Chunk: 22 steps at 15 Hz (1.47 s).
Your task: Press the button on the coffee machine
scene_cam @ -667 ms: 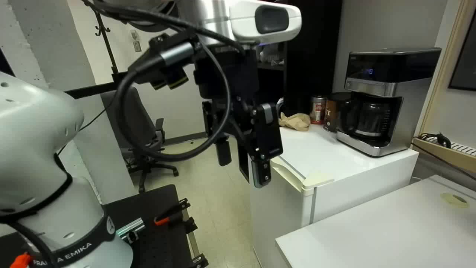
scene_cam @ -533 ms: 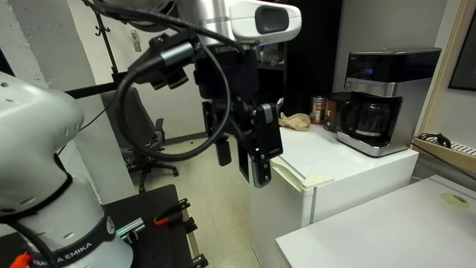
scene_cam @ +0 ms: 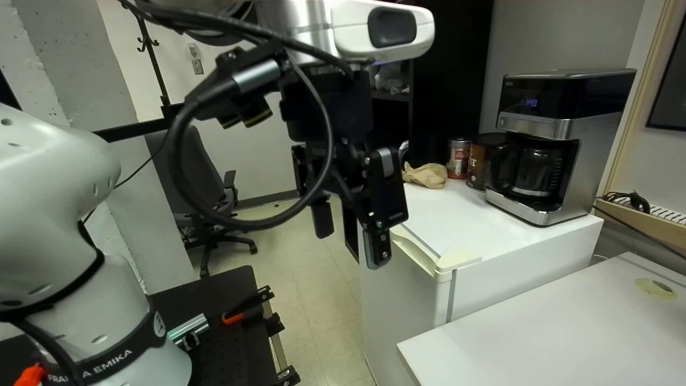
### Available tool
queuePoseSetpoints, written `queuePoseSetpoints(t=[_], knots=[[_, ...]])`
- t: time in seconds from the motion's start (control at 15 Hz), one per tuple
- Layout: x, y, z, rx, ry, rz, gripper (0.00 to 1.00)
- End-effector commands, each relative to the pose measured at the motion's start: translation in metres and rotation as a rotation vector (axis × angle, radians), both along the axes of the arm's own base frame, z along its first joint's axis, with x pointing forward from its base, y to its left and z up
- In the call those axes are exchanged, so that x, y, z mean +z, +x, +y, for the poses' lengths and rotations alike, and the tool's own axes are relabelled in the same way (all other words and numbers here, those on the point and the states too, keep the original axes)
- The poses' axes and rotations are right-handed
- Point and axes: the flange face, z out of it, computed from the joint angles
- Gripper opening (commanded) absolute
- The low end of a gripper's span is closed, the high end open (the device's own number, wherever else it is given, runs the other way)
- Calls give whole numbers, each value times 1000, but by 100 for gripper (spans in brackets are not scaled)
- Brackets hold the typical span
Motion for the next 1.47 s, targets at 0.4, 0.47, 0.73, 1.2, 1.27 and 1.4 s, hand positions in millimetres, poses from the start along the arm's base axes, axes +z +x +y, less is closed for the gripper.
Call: queuePoseSetpoints(t=[0.4,0.47,0.73,1.2,1.27,1.4], knots=[[14,44,32,154,-103,-60,100],[14,53,37,181,-109,-69,100],[15,85,60,291,-169,-115,100],[9,155,106,520,-331,-173,100],[9,166,113,555,-365,-187,100],[6,190,127,626,-434,-202,100]])
